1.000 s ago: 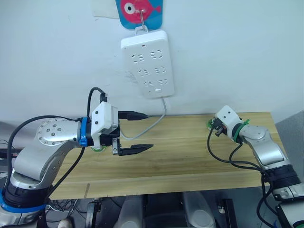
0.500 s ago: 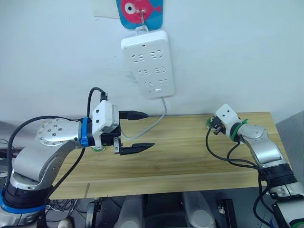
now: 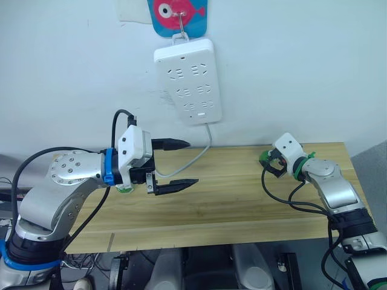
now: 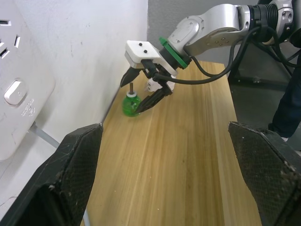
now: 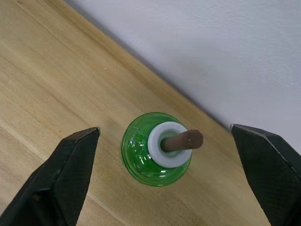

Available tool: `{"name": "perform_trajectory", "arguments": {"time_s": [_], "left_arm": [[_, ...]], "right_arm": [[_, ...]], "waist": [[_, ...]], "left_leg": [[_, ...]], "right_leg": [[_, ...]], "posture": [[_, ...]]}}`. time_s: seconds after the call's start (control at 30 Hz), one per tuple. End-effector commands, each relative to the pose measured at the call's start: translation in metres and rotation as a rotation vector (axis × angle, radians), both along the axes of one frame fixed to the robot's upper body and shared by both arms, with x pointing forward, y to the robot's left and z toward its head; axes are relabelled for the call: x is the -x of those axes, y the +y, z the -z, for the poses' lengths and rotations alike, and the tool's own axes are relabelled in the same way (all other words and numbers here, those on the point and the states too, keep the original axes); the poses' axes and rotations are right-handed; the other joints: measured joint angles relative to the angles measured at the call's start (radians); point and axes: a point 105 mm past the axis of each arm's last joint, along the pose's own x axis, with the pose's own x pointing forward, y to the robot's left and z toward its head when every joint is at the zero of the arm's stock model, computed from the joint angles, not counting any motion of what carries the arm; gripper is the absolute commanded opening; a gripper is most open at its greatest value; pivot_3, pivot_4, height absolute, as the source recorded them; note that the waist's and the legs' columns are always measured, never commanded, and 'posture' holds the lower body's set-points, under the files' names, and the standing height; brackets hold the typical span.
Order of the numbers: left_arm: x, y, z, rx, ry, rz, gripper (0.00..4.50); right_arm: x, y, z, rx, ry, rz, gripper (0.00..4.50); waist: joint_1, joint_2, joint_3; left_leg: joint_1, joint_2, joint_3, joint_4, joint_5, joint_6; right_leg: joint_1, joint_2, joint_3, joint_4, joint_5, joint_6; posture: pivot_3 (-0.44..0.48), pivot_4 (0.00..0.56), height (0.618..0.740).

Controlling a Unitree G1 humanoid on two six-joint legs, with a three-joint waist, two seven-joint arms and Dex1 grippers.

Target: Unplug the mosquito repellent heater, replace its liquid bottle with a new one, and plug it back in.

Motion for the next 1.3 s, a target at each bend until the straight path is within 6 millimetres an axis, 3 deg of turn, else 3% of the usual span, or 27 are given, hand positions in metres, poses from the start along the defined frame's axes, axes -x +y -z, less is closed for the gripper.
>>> {"name": "perform_trajectory", "arguments": {"time_s": [0.03, 0.4, 0.63, 0.97, 1.3], "left_arm": [[0.003, 0.0, -0.007, 0.013, -0.037, 0.013, 4.5], [0.002, 0.003, -0.004, 0.061, -0.009, -0.003, 4.5], [0.0, 0.006, -0.003, 0.083, -0.018, -0.042, 4.5], [-0.003, 0.01, 0.0, 0.122, -0.021, -0.108, 4.5], [-0.001, 0.02, 0.004, 0.139, -0.023, -0.194, 4.5]], "right_arm": [[-0.001, -0.002, -0.018, 0.013, -0.065, -0.012, 4.47], [0.023, 0.003, -0.063, 0.011, -0.098, -0.135, 4.47], [0.05, 0.031, -0.077, -0.068, -0.026, -0.332, 4.47], [0.073, 0.067, -0.089, -0.174, -0.008, -0.539, 4.47], [0.12, 0.107, -0.108, -0.222, 0.081, -0.863, 4.47]], "waist": [[0.0, 0.0, 0.0], [0.0, 0.0, 0.0], [-0.001, 0.0, 0.0], [-0.001, 0.0, 0.0], [0.0, 0.0, -0.008]], "left_leg": [[0.0, 0.0, 0.0, 0.0, 0.0, 0.0], [0.0, 0.0, 0.0, 0.0, 0.0, 0.0], [0.0, 0.001, 0.0, 0.0, 0.0, 0.001], [0.0, 0.001, 0.0, 0.0, 0.0, 0.0], [0.0, 0.001, 0.0, 0.0, 0.0, 0.0]], "right_leg": [[0.0, 0.0, 0.0, 0.0, 0.0, 0.0], [0.0, 0.0, 0.0, 0.0, 0.0, 0.0], [0.0, 0.0, 0.0, -0.001, 0.0, 0.0], [0.0, 0.0, 0.0, -0.001, 0.0, 0.0], [0.0, 0.0, 0.0, -0.001, 0.0, 0.0]], "posture": [[-0.177, 0.358, 0.74], [-0.211, 0.352, 0.74], [-0.221, 0.343, 0.74], [-0.218, 0.3, 0.74], [-0.189, 0.253, 0.74]]}}
